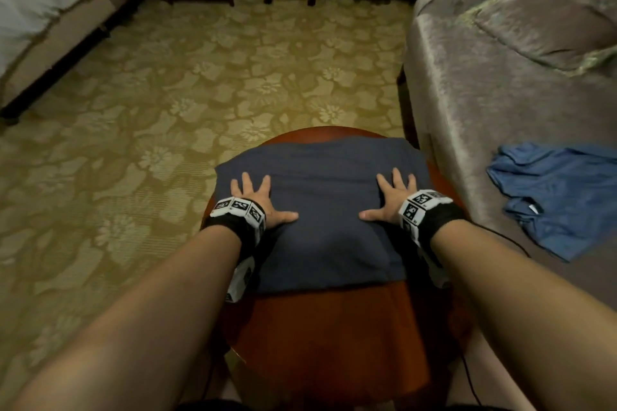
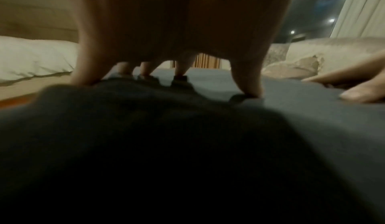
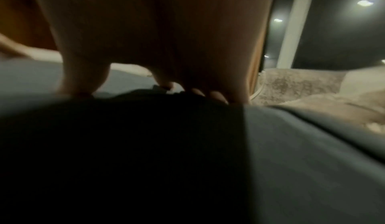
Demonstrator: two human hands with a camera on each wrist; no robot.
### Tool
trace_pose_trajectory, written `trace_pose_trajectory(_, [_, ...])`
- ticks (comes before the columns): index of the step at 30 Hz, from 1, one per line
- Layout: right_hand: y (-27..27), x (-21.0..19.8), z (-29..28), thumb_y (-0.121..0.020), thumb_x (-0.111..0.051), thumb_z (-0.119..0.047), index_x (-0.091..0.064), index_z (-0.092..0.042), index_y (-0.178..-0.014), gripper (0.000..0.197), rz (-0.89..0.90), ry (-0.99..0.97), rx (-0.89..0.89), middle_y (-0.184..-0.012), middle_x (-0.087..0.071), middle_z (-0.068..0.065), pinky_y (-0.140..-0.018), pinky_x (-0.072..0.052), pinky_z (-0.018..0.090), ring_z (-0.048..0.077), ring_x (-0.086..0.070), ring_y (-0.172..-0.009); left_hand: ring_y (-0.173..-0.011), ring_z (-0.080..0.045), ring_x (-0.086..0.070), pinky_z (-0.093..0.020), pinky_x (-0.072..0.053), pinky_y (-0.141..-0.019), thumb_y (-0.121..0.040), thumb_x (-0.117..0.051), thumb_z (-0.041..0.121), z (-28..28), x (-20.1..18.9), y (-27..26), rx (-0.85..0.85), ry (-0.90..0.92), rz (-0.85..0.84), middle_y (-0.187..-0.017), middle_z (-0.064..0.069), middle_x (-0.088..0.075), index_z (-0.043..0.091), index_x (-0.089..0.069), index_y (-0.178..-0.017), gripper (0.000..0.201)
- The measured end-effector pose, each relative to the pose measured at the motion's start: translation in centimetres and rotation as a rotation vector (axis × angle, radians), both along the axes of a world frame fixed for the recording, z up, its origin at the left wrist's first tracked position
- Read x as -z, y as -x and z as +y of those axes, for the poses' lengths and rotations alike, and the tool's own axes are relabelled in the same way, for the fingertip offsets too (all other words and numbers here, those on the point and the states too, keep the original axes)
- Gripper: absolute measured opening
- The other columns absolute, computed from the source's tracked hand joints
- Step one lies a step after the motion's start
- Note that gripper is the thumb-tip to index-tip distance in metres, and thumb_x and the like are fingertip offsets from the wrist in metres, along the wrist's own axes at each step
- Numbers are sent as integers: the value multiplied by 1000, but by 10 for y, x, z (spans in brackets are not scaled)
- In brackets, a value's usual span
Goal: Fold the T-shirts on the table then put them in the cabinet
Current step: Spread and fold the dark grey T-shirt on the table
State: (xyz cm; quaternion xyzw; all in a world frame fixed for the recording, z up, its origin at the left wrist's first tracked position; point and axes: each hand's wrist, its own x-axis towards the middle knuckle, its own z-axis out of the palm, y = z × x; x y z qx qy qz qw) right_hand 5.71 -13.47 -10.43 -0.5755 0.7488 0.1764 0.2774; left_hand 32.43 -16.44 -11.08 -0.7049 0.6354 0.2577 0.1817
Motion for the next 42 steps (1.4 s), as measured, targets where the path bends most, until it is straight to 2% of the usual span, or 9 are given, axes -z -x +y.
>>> trace_pose_trajectory(5, [5, 6, 20, -66, -55, -82, 16, -34, -149, 120, 39, -43, 47, -156, 27, 1, -114, -7, 62, 37, 19, -143, -142, -36, 24, -56, -3, -117, -60, -56, 85, -3, 12, -5, 98, -11, -8, -155, -5, 29, 36, 13, -150, 124])
trace_pose_trajectory(10, [4, 4, 27, -67, -51, -85, 17, -33, -149, 119, 63, -65, 60, -156, 27, 3, -114, -7, 63, 39, 18, -143, -144, -34, 20, -51, -4, -119, -67, -62, 76, 0, 8, -2, 92, 32, 79, -158, -5, 21, 33, 4, -152, 116])
trace_pose_trajectory(14, [4, 4, 29, -66, -49, -86, 17, -33, -149, 119, 56, -60, 57, -156, 27, 3, -114, -8, 63, 39, 18, -143, -147, -30, -3, -46, -13, -119, -76, -68, 59, 3, 5, -13, -156, 342, 328, -160, -6, -9, 27, -21, -151, 94])
trace_pose_trajectory(16, [3, 3, 30, -66, -49, -86, 16, -32, -150, 119, 57, -56, 59, -156, 26, 4, -114, -8, 62, 39, 18, -143, -145, -31, -13, -45, -19, -118, -77, -72, 50, 5, 2, -19, -332, 437, 335, -158, -8, -15, 27, -20, -150, 93])
trace_pose_trajectory(20, [-4, -8, 26, -67, -53, -83, 13, -29, -151, 119, 36, -22, 102, -158, 19, 5, -115, -8, 60, 37, 12, -145, -138, -34, -28, -50, -27, -113, -66, -79, 49, 7, 1, -22, -522, 303, 296, -151, -12, -24, 27, -13, -151, 109])
trace_pose_trajectory(24, [-23, -18, 22, -79, -44, -78, 6, -31, -152, 100, -5, 48, 58, -160, 15, 2, -114, -7, 62, 34, 9, -146, -122, -35, -50, -45, -43, -104, -50, -85, 49, -2, -5, -20, -659, 236, 392, -138, -14, -49, 11, -38, -139, 107])
trace_pose_trajectory(28, [-35, -11, 21, -73, -51, -79, 5, -34, -151, 106, -7, -62, -2, -159, 17, 4, -115, -7, 61, 40, 13, -144, -112, -33, -58, -39, -47, -98, -73, -78, 42, -7, -11, -18, -616, 133, 330, -127, -16, -58, 1, -52, -127, 72])
trace_pose_trajectory(32, [-35, -5, 25, -69, -60, -76, 13, -34, -150, 116, 17, -92, -38, -157, 24, 5, -115, -5, 60, 43, 18, -142, -106, -33, -60, -36, -48, -94, -80, -74, 35, -8, -4, -24, -561, 111, 300, -118, -16, -63, 1, -60, -116, 51])
trace_pose_trajectory(42, [-38, -3, 25, -69, -58, -78, 16, -33, -149, 119, 47, -82, -49, -156, 25, 8, -115, -4, 61, 44, 20, -141, -120, -36, -51, -36, -39, -97, -95, -53, 29, -12, 1, -31, -483, 98, 385, -133, -16, -52, 2, -47, -134, 47])
